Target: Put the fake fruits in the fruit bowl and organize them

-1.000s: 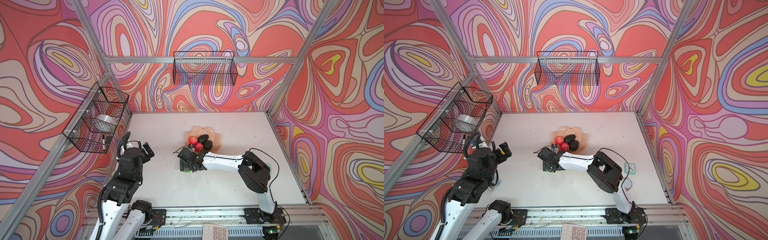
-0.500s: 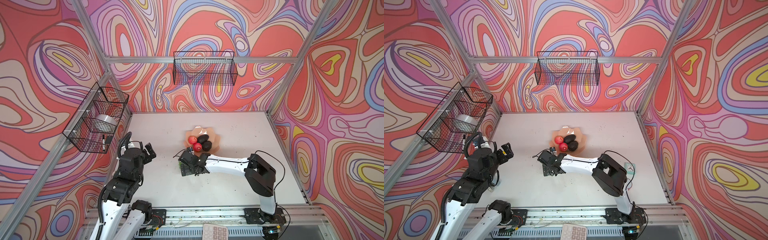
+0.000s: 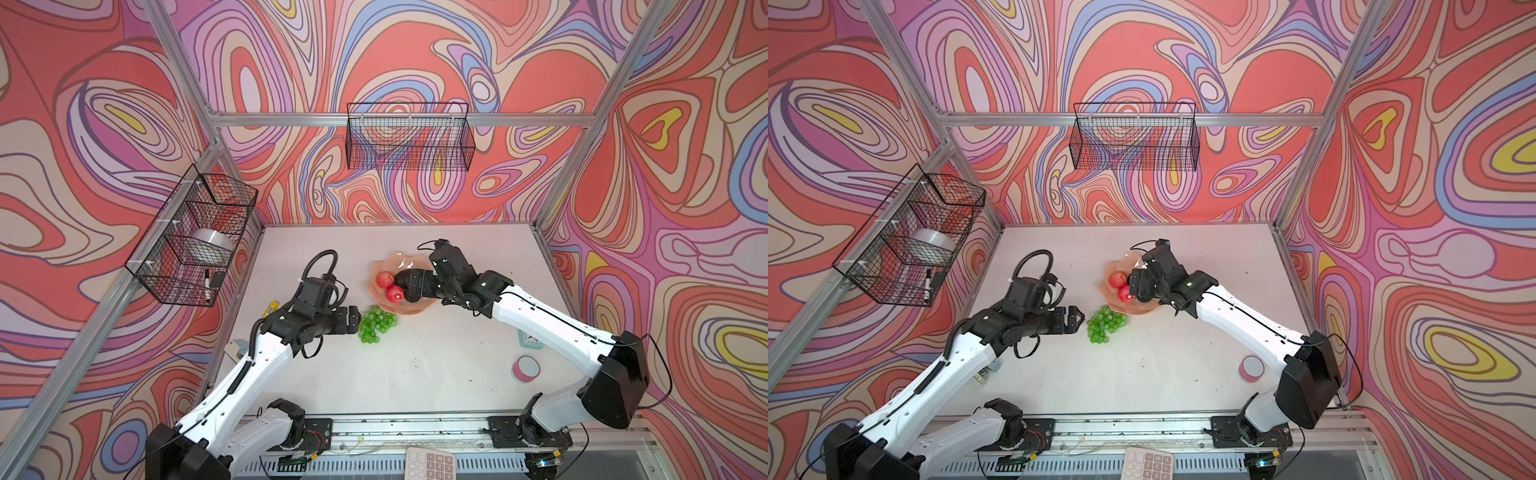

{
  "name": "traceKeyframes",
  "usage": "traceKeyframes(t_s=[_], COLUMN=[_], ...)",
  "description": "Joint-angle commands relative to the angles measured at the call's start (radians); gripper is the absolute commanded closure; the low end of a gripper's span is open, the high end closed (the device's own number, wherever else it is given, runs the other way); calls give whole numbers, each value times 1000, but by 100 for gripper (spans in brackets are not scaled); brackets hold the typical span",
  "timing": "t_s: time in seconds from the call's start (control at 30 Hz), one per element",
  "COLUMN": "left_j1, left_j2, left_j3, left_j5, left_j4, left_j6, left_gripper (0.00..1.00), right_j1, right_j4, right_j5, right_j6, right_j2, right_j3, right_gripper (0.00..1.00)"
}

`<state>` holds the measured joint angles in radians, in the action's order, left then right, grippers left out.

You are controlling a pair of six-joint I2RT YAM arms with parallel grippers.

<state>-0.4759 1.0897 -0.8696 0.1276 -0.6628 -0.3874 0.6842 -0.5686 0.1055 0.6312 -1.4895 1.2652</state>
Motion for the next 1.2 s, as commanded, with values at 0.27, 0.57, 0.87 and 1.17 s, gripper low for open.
traceKeyframes(t_s=[0.27, 0.57, 0.87, 1.17], left_j1=[-207, -213, -214, -160], left_j2=[151, 168, 342, 429], left_j3=[1, 83, 45, -28], left_j5=[-125, -146, -126, -69], left_j4=[188, 322, 432, 405], left_j6=[299, 539, 595, 565], left_gripper=[10, 4, 3, 4], right_j1=[-76, -122, -147, -158], right_j4=[50, 69, 78, 84], right_j5=[-79, -108, -133, -138], right_j6=[-68, -73, -80, -65], right_j2=[91, 156, 176, 198], right_j3=[-73, -117, -128, -153], right_gripper=[2, 2, 2, 2])
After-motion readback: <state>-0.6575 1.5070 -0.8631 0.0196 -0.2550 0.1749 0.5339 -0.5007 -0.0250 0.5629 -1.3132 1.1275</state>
